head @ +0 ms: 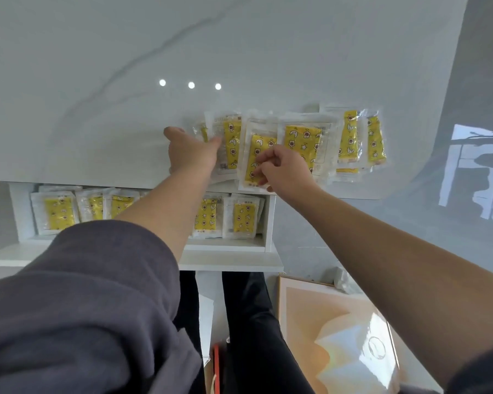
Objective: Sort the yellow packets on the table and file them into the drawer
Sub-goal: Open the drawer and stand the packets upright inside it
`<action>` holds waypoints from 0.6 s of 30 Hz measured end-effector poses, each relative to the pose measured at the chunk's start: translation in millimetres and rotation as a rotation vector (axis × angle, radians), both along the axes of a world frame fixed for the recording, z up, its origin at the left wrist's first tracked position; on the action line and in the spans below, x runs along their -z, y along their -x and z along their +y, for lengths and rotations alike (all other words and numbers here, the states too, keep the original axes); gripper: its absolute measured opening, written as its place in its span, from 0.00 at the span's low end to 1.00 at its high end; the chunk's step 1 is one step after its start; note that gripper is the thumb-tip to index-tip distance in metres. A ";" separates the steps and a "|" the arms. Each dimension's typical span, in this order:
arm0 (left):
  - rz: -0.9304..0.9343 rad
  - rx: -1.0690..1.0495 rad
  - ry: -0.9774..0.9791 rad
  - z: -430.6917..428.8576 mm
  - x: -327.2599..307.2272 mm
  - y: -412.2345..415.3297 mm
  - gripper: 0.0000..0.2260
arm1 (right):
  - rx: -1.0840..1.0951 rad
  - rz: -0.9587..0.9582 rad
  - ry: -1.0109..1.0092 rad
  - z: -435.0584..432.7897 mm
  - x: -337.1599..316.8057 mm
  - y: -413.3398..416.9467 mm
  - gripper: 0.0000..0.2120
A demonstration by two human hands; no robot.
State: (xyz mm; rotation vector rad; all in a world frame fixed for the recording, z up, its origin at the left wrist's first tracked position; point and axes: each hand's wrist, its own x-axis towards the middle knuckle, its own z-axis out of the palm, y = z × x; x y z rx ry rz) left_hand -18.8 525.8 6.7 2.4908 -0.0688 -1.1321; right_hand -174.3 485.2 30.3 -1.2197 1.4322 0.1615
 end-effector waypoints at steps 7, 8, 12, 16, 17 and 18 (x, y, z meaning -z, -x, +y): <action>0.035 0.157 0.020 -1.7 6.3 -4.6 0.18 | -0.021 0.000 -0.002 -0.7 3.5 1.3 0.10; 0.021 0.184 0.031 -0.1 5.9 -6.0 0.18 | -0.023 -0.001 -0.003 -1.2 2.8 1.4 0.10; -0.076 0.221 0.037 16.6 -0.9 -23.3 0.07 | -0.018 0.003 -0.010 -2.4 -2.3 0.2 0.11; -0.072 0.094 0.106 41.2 -13.7 -46.6 0.04 | 0.005 0.019 -0.025 -4.1 -10.8 -6.3 0.10; -0.052 0.067 0.132 45.3 -18.6 -50.2 0.04 | 0.013 0.014 -0.032 -4.2 -12.9 -8.6 0.10; -0.028 0.047 0.158 48.8 -23.4 -52.7 0.05 | 0.023 0.005 -0.044 -4.1 -16.0 -11.0 0.10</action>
